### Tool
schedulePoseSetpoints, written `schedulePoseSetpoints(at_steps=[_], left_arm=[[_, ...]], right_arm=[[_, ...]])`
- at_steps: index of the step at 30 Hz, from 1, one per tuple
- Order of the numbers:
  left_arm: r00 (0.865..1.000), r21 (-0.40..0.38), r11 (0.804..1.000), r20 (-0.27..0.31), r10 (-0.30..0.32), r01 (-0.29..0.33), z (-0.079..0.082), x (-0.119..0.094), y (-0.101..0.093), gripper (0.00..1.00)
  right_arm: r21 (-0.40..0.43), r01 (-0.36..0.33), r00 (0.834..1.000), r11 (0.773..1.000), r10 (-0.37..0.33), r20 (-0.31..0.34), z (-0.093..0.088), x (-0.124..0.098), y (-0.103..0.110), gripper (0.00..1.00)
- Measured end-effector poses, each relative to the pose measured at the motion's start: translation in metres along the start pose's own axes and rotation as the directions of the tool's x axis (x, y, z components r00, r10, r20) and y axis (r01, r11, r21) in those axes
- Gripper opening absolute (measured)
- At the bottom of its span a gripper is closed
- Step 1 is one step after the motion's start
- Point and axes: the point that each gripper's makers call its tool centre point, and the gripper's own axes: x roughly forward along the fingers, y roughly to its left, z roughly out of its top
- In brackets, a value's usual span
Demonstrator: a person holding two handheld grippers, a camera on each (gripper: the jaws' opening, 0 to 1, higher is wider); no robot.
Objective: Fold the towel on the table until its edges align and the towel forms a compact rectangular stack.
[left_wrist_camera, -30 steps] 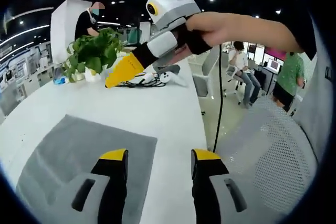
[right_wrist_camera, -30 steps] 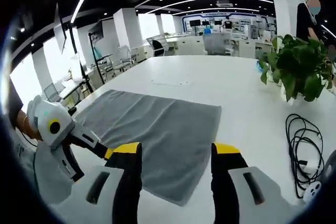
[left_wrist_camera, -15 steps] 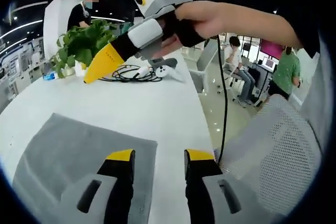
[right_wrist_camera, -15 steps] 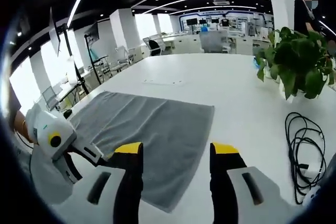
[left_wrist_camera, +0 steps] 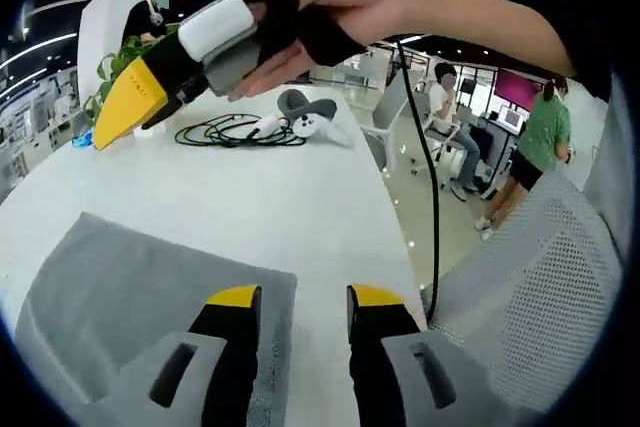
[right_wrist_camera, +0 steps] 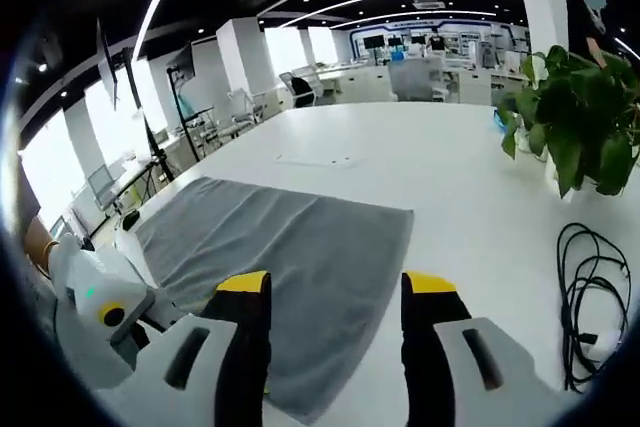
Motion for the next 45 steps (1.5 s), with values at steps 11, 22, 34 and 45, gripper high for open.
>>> schedulePoseSetpoints(at_steps=[11, 22, 34, 45], left_arm=[[0.999, -0.044, 0.998, -0.005, 0.045, -0.046, -0.004, 0.014, 0.015, 0.32], [0.998, 0.008, 0.999, -0.046, 0.053, -0.053, -0.011, 0.027, 0.011, 0.25], [0.996, 0.024, 0.998, -0.074, 0.056, -0.055, -0.016, 0.041, 0.013, 0.25], [0.996, 0.035, 0.997, -0.048, 0.075, -0.073, -0.016, 0.045, 0.018, 0.19]], right_arm=[[0.051, 0.017, 0.999, 0.999, -0.019, 0.049, 0.013, 0.021, -0.017, 0.49], [0.062, 0.041, 0.998, 0.997, -0.044, 0.055, 0.014, 0.05, -0.033, 0.46], [0.026, 0.057, 0.998, 0.998, -0.058, 0.01, 0.007, 0.085, -0.042, 0.43], [0.021, 0.044, 0.999, 0.999, -0.044, -0.003, 0.008, 0.106, -0.048, 0.41]])
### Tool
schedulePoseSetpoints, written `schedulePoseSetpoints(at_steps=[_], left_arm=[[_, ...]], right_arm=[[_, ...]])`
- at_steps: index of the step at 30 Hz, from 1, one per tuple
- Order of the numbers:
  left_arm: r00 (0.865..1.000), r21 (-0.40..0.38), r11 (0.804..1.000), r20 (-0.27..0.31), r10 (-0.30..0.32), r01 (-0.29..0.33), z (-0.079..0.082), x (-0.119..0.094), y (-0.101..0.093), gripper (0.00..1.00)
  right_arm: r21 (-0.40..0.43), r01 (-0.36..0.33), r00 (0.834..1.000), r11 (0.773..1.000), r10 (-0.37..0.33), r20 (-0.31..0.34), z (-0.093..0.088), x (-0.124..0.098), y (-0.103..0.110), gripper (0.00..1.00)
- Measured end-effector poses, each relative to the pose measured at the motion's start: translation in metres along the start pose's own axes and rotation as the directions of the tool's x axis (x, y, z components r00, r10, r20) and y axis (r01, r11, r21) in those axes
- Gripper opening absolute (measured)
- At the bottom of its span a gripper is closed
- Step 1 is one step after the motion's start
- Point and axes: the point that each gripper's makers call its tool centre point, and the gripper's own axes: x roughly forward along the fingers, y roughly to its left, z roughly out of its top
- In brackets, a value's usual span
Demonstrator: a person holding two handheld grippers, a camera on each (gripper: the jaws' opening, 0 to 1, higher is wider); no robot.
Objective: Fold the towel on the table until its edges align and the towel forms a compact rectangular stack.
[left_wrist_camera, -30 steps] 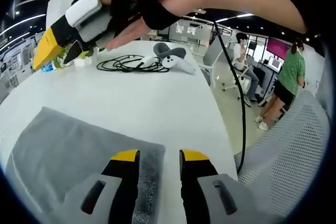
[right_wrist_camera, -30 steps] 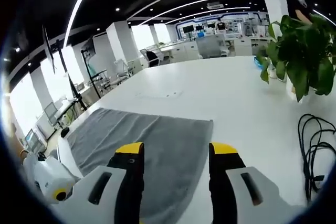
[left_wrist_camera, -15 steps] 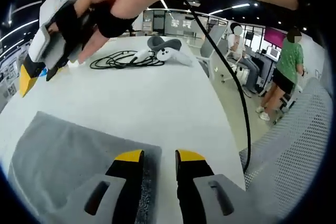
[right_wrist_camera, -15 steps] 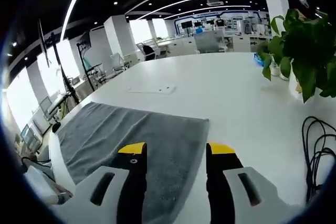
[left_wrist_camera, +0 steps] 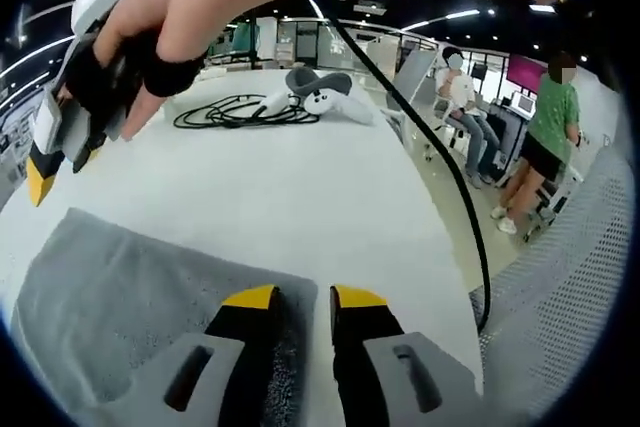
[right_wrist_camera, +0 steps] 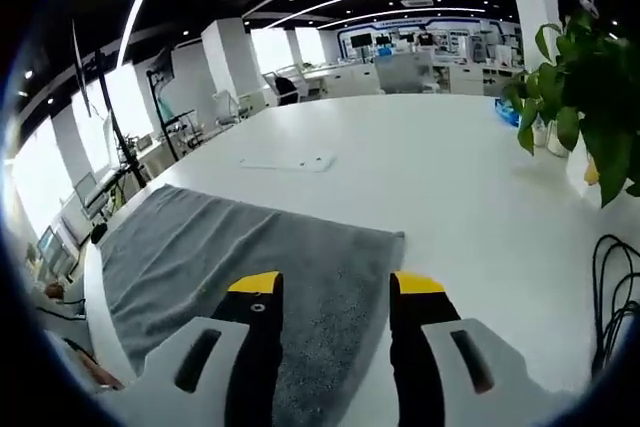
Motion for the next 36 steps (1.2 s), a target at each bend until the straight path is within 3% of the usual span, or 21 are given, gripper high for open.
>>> schedulePoseSetpoints(at_steps=[3, 11, 19, 29, 36], left_arm=[[0.999, 0.074, 0.997, -0.029, 0.033, -0.031, 0.001, 0.001, -0.001, 0.18], [0.998, 0.016, 0.998, -0.009, 0.063, -0.063, 0.001, 0.0, 0.0, 0.1], [0.999, -0.013, 0.999, -0.002, 0.052, -0.052, 0.001, 0.0, 0.004, 0.05], [0.999, 0.013, 0.999, 0.002, 0.048, -0.048, 0.001, 0.002, 0.002, 0.05], [0.999, 0.054, 0.998, -0.003, 0.044, -0.044, 0.001, 0.002, 0.001, 0.05]], right_arm=[[0.008, -0.007, 1.0, 1.0, 0.007, -0.007, -0.004, 0.005, -0.002, 0.41], [0.038, 0.019, 0.999, 0.999, -0.018, -0.027, -0.016, 0.015, -0.013, 0.39], [0.046, 0.051, 0.998, 0.998, -0.049, -0.03, -0.017, 0.026, -0.028, 0.37], [0.028, 0.067, 0.997, 0.997, -0.066, -0.051, -0.021, 0.048, -0.035, 0.32], [0.013, 0.115, 0.992, 0.993, -0.114, -0.047, -0.017, 0.06, -0.047, 0.24]])
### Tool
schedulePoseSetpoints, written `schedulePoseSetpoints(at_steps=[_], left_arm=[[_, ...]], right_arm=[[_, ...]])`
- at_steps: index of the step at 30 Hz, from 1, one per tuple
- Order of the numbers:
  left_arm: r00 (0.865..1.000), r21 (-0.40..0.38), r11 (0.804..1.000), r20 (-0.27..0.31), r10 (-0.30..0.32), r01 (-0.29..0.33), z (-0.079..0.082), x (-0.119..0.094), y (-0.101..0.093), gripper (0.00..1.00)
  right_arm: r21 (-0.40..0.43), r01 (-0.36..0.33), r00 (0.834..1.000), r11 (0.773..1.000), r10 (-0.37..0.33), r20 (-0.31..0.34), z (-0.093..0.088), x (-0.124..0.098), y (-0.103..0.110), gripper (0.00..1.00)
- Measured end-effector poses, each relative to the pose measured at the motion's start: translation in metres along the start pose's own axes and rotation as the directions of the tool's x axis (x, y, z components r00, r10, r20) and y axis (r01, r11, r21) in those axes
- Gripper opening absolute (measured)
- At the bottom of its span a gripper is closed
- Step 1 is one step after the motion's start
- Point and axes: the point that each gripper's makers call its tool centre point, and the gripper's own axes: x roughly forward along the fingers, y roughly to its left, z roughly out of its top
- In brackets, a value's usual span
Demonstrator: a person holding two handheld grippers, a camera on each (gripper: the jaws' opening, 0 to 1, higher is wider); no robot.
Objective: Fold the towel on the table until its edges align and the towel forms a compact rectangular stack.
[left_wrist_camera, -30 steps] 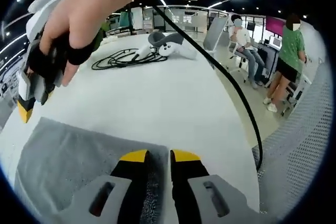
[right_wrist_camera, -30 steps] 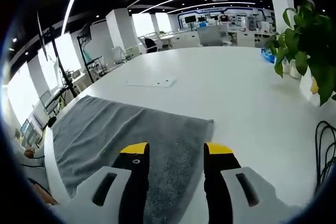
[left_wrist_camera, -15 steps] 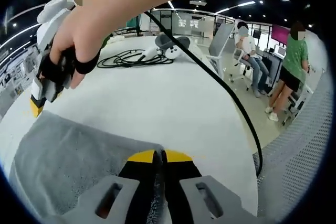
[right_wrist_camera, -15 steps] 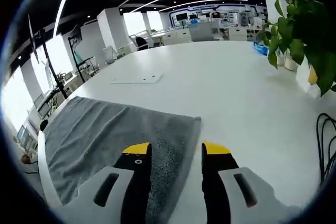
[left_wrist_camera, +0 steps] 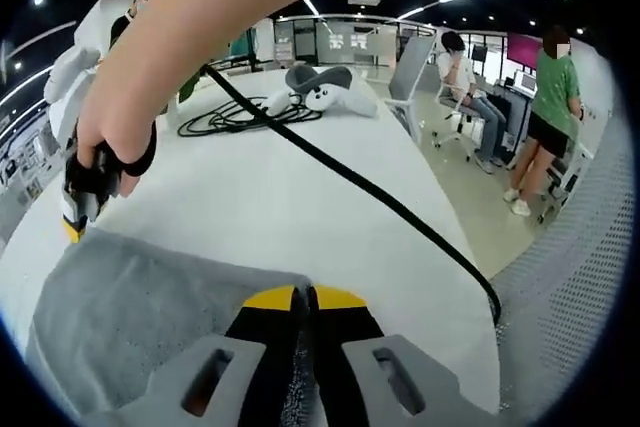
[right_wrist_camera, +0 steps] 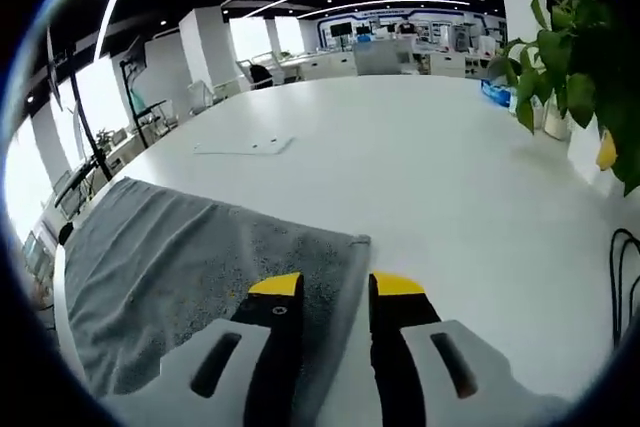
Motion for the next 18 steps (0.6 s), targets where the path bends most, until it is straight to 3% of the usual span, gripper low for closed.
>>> schedulePoseSetpoints(at_steps=[6, 9, 15, 16, 18], left_arm=[[1.0, -0.005, 1.0, 0.005, -0.002, 0.002, 0.0, 0.0, 0.0, 0.05], [1.0, -0.005, 1.0, 0.007, -0.003, 0.003, 0.0, 0.0, 0.0, 0.05], [1.0, -0.023, 1.0, -0.009, -0.008, 0.008, 0.001, 0.001, 0.001, 0.05], [1.0, -0.099, 0.995, -0.005, -0.01, 0.01, 0.0, 0.001, 0.0, 0.05], [1.0, -0.152, 0.988, 0.018, -0.017, 0.019, 0.001, 0.0, 0.002, 0.05]], right_arm=[[-0.029, 0.028, 0.999, 0.999, -0.029, -0.021, -0.007, 0.004, -0.004, 0.19], [-0.065, 0.047, 0.998, 0.997, -0.049, -0.033, -0.009, 0.006, -0.009, 0.08], [-0.098, 0.052, 0.998, 0.994, -0.054, -0.021, -0.006, 0.008, -0.01, 0.0], [-0.108, 0.063, 0.998, 0.992, -0.065, -0.015, -0.004, 0.008, -0.012, 0.0], [-0.101, 0.056, 0.998, 0.993, -0.059, -0.026, -0.005, 0.009, -0.012, 0.0]])
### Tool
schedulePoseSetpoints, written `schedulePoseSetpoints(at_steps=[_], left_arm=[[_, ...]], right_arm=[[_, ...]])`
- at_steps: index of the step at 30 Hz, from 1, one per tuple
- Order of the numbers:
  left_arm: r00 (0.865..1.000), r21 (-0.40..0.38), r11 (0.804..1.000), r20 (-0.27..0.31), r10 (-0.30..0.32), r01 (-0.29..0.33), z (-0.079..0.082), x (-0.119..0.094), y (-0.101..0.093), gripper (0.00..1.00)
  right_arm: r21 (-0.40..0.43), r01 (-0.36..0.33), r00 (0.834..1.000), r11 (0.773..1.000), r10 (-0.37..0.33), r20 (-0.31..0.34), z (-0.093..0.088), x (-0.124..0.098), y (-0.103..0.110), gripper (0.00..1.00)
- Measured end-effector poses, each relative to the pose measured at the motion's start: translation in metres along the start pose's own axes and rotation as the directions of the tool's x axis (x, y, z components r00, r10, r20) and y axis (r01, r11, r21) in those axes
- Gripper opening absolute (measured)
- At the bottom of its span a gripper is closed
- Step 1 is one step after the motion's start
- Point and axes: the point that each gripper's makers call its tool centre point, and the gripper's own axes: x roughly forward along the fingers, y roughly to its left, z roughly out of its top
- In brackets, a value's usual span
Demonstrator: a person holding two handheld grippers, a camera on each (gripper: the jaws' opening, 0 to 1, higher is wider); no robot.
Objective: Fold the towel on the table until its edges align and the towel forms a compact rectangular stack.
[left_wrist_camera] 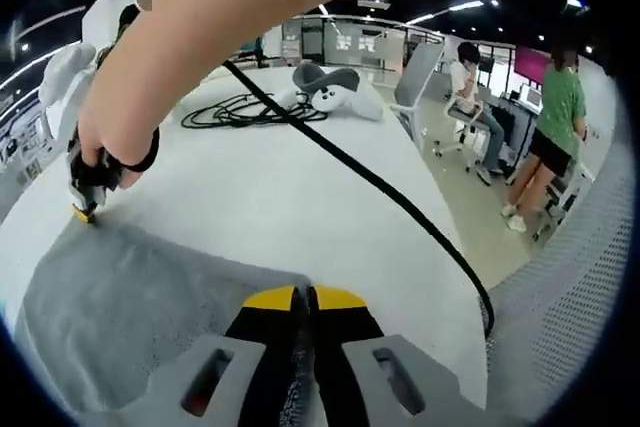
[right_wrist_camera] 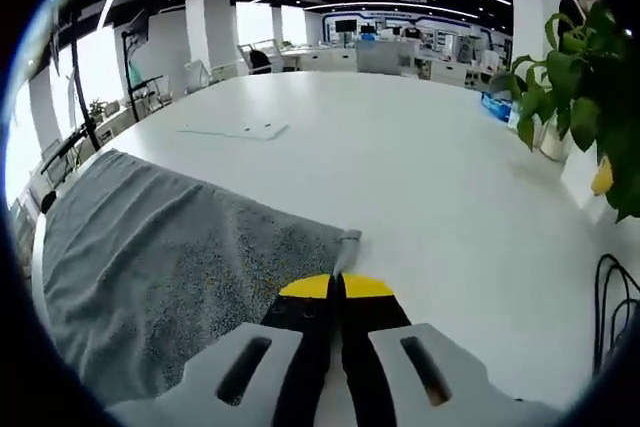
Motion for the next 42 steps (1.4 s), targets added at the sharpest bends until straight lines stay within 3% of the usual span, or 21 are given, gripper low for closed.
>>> schedulePoseSetpoints(at_steps=[9, 18, 36, 42], left_arm=[[1.0, 0.005, 1.0, -0.01, -0.004, 0.004, 0.003, 0.004, -0.006, 0.05], [0.999, -0.003, 0.999, -0.009, -0.037, 0.037, 0.011, 0.014, -0.017, 0.04], [0.991, 0.046, 0.99, 0.011, -0.134, 0.134, 0.046, 0.051, -0.048, 0.04], [0.989, 0.045, 0.989, 0.017, -0.144, 0.143, 0.052, 0.054, -0.051, 0.04]], right_arm=[[-0.024, -0.002, 1.0, 1.0, 0.002, -0.001, 0.001, -0.005, -0.001, 0.0], [-0.027, 0.012, 1.0, 1.0, -0.013, -0.001, -0.004, -0.019, -0.015, 0.0], [-0.001, 0.097, 0.995, 0.995, -0.097, -0.019, -0.03, -0.055, -0.072, 0.0], [0.012, 0.1, 0.995, 0.995, -0.099, -0.016, -0.033, -0.06, -0.079, 0.0]])
